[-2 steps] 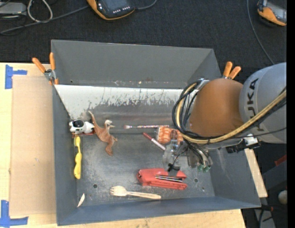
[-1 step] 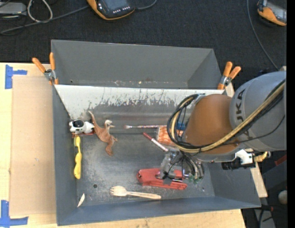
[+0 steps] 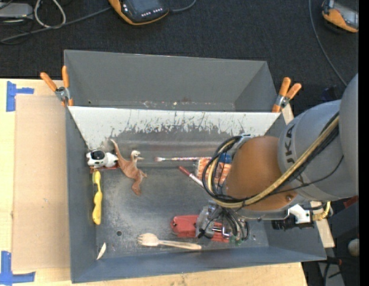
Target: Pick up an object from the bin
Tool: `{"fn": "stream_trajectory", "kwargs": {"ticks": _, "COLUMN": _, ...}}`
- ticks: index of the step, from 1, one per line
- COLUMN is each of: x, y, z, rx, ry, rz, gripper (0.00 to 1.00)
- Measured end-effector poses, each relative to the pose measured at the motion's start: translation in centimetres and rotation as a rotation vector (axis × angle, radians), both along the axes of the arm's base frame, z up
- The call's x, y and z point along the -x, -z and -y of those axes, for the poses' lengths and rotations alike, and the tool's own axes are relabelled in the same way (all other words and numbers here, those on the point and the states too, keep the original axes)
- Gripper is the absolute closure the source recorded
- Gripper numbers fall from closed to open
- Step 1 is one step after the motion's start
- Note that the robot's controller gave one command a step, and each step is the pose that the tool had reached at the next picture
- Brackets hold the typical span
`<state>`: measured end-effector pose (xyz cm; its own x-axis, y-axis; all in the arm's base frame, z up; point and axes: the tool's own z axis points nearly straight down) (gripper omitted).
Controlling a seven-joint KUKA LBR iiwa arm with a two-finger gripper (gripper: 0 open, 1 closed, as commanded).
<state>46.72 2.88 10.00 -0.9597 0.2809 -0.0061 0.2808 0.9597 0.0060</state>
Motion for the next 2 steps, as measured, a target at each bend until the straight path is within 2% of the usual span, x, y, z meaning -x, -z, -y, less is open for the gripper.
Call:
{"fn": "stream_trajectory", "kwargs": {"ticks": 1, "x": -0.8, "y": 1.3, "z": -1.1, "rx": 0.001, "ry": -0.043, "rz": 0.005, "gripper": 1.0}}
{"fn": "stream_trajectory", "kwargs": {"ticks": 2, "x": -2.9, "y": 1.7, "z": -5.1, "rx": 0.001, "ry": -0.171, "rz": 0.001, "gripper": 0.0}}
